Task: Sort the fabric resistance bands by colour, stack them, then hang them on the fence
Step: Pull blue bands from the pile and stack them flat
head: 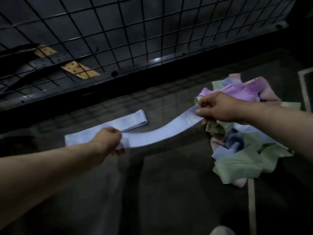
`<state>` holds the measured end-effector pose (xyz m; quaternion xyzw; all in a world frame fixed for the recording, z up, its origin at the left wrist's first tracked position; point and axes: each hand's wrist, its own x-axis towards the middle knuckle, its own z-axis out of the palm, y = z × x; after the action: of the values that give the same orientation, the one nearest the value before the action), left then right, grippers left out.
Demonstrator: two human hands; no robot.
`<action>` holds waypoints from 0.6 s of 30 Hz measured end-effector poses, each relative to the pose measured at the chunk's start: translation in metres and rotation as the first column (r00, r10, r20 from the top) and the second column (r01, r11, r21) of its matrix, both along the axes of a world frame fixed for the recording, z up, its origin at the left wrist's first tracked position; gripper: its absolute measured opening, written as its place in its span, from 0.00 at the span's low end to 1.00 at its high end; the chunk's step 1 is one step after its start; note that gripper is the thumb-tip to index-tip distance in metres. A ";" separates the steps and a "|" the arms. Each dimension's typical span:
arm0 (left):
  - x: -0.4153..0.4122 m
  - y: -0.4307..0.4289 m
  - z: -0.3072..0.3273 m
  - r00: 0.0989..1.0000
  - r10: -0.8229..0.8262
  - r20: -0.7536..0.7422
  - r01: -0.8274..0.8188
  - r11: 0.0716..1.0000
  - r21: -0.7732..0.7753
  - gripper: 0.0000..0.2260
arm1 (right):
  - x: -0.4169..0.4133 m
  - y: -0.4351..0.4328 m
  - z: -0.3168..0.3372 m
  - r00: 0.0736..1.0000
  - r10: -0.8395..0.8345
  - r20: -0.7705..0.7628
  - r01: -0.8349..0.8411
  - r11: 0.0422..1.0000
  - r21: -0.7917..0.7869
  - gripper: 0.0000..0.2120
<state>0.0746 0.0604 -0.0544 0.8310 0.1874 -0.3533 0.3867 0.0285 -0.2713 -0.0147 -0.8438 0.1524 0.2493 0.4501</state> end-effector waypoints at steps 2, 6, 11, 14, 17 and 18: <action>-0.021 0.011 -0.004 0.963 -0.264 -0.054 0.269 0.954 0.132 0.04 | 0.003 0.017 0.007 0.943 0.327 0.058 -0.307 0.926 -0.222 0.02; -0.030 -0.001 0.007 0.732 -0.659 0.175 0.637 0.752 0.167 0.30 | 0.008 0.062 0.022 0.765 0.643 0.037 -0.601 0.734 -0.315 0.05; -0.024 -0.024 0.030 0.930 -0.366 0.030 0.303 0.717 -0.628 0.19 | 0.029 0.107 0.021 0.836 0.525 0.163 -0.507 0.851 -0.141 0.04; -0.015 -0.004 0.024 0.961 -0.274 0.034 0.229 0.726 -0.648 0.11 | 0.044 0.119 0.015 0.886 0.403 0.228 -0.400 0.915 -0.062 0.04; -0.002 0.031 0.014 0.982 -0.189 -0.024 0.127 0.744 -0.656 0.06 | 0.054 0.127 0.013 0.940 0.233 0.248 -0.255 0.965 0.058 0.05; 0.002 0.042 0.011 0.982 -0.185 -0.041 0.116 0.760 -0.639 0.08 | 0.056 0.130 0.011 0.954 0.177 0.244 -0.206 0.973 0.099 0.06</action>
<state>0.0767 0.1026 -0.0434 0.6452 0.0095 -0.4675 0.6043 0.0842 -0.1409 -0.0036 -0.8487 0.0001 0.2000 0.4897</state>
